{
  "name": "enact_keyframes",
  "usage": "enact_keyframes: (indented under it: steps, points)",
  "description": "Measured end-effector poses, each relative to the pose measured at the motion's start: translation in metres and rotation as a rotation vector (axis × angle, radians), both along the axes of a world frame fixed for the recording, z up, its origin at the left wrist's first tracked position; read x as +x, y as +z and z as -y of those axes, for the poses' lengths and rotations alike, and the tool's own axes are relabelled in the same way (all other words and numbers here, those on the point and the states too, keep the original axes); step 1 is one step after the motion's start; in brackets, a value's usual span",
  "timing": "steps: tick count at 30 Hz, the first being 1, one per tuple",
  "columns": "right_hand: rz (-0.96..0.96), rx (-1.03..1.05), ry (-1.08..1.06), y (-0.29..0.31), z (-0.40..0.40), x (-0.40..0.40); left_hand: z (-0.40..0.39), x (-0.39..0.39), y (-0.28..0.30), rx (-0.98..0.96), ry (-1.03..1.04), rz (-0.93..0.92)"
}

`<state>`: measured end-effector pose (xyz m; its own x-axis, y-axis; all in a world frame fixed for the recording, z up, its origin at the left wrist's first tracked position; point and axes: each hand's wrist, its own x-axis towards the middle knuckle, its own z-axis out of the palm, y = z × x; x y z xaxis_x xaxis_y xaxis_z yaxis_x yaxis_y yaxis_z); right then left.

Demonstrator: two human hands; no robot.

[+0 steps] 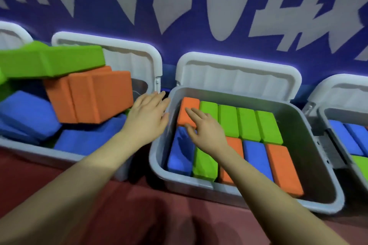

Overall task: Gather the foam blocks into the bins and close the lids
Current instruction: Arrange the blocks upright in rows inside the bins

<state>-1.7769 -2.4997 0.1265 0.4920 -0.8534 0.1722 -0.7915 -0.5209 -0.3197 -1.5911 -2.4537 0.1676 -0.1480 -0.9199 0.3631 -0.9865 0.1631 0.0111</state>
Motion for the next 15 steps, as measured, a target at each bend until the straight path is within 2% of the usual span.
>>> enact_keyframes:
  steps: [3, 11, 15]
  points:
    - [0.027, -0.02, 0.076, 0.015, -0.016, 0.059, -0.015, 0.059, 0.017, -0.078, 0.005, 0.003]
    - [-0.005, -0.009, 0.105, 0.052, -0.055, 0.195, -0.049, 0.219, 0.044, -0.044, 0.044, 0.018]
    - [-0.031, -0.058, 0.103, 0.069, -0.058, 0.258, -0.054, 0.281, 0.054, -0.049, 0.026, -0.035]
